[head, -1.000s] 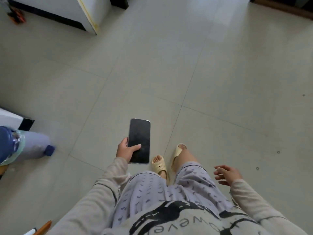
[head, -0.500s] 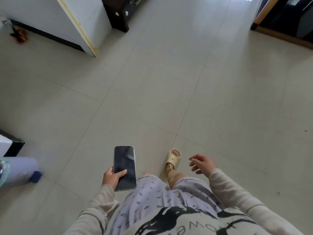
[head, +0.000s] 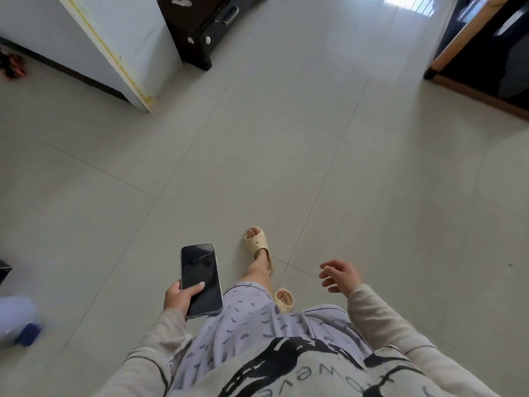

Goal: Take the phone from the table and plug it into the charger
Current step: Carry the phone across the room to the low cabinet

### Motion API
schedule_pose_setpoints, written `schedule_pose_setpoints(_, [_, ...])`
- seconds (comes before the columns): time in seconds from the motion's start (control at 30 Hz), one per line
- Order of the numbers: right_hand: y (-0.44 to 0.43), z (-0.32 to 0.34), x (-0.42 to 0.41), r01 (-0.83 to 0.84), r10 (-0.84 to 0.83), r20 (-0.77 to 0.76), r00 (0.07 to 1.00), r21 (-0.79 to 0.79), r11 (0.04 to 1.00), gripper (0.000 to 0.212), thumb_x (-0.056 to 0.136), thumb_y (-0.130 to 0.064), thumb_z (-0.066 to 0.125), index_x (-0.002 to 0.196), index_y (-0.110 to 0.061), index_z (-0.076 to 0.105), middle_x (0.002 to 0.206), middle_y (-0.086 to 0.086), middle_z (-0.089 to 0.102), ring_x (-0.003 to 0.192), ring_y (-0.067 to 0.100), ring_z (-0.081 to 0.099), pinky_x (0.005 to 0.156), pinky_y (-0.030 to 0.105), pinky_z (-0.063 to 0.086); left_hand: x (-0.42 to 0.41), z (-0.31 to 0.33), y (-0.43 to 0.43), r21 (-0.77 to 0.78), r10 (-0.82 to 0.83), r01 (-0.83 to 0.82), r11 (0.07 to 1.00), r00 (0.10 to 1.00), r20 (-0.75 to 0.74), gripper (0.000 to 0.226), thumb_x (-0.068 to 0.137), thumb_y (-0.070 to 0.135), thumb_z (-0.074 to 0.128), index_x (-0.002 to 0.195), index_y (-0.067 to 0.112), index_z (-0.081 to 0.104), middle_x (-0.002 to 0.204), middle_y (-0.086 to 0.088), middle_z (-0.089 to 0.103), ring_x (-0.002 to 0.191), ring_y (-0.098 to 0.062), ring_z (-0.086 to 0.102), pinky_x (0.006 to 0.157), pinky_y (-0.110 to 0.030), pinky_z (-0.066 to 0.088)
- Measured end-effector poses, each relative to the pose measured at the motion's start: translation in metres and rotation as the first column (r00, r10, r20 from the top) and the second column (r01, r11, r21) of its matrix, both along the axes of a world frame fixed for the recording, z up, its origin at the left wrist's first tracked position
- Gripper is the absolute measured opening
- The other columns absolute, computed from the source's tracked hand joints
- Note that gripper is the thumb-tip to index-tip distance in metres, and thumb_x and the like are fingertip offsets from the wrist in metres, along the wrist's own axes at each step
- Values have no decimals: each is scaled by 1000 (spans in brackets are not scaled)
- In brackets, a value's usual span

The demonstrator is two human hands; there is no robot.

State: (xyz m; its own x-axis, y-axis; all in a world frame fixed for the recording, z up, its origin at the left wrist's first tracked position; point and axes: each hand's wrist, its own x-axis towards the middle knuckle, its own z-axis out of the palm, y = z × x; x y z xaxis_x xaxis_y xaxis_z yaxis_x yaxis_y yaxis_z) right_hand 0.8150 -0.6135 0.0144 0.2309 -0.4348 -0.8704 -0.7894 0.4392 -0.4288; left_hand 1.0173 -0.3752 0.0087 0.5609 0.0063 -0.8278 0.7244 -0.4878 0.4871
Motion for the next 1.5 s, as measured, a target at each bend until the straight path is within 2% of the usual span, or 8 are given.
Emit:
schedule_pose_setpoints(0.17, [-53, -6, 31, 107, -102, -139, 985, 28, 994, 30, 90, 2, 41, 115, 11, 55, 65, 6, 53, 54, 17, 47, 50, 24, 37, 70, 5, -78, -32, -28, 29, 999, 999, 32, 35, 78, -6, 62, 112, -10, 56, 102, -16, 57, 92, -27, 52, 82, -36, 43])
schedule_pose_setpoints(0.33, [-104, -1, 60, 209, -204, -144, 968, 22, 978, 21, 92, 0, 40, 105, 1, 55, 65, 7, 51, 52, 18, 46, 47, 20, 38, 134, 20, -163, -90, -127, 131, 987, 991, 49, 15, 79, -7, 61, 76, 7, 56, 81, -6, 60, 91, -25, 52, 63, -30, 45])
schedule_pose_setpoints(0.47, [-141, 2, 83, 240, -235, -136, 962, 17, 971, 14, 93, -1, 39, 95, -5, 52, 65, 6, 51, 45, 16, 51, 33, 12, 39, 170, 32, -220, -111, -231, 239, 965, 969, 85, 27, 79, -6, 62, 105, -4, 57, 100, -14, 58, 92, -26, 52, 76, -34, 45])
schedule_pose_setpoints(0.57, [-174, -2, 100, 217, -213, -145, 966, 11, 976, 13, 93, -1, 39, 94, -5, 51, 65, 7, 51, 33, 9, 55, 31, 11, 38, 186, 33, -255, -118, -256, 266, 957, 962, 93, 22, 78, -4, 63, 98, 2, 54, 100, -15, 58, 91, -27, 54, 80, -36, 46])
schedule_pose_setpoints(0.77, [-264, -12, 154, 142, -137, -108, 985, 40, 989, 12, 92, 0, 40, 93, -3, 52, 65, 7, 51, 53, 18, 47, 49, 23, 37, 205, 22, -313, -82, -152, 156, 984, 987, 50, 13, 78, -6, 63, 82, 5, 56, 81, -7, 61, 88, -27, 55, 71, -33, 48])
schedule_pose_setpoints(0.97, [-375, 2, 214, -54, 56, -45, 997, 32, 998, 12, 92, 0, 41, 91, -4, 52, 64, 5, 51, 47, 14, 48, 32, 13, 38, 212, 20, -361, 27, 42, -43, 999, 998, 41, 20, 78, -8, 61, 95, 0, 53, 99, -17, 56, 91, -27, 52, 82, -36, 44])
schedule_pose_setpoints(1.2, [-474, 26, 275, -42, 33, 140, 990, 64, 997, 31, 94, -2, 39, 71, -16, 54, 69, 6, 54, 29, -4, 55, 36, 9, 44, 230, 20, -413, 67, 196, -197, 978, 980, 22, 22, 79, -4, 62, 66, 10, 52, 84, -13, 58, 88, -28, 53, 79, -35, 42])
schedule_pose_setpoints(1.5, [-546, 12, 328, -82, 80, 46, 996, 57, 995, 16, 93, -2, 40, 87, -8, 55, 68, 4, 55, 33, 0, 56, 38, 13, 44, 297, 13, -505, 58, 177, -178, 982, 984, 20, 13, 78, -3, 63, 73, 5, 54, 95, -17, 57, 89, -29, 53, 82, -36, 42])
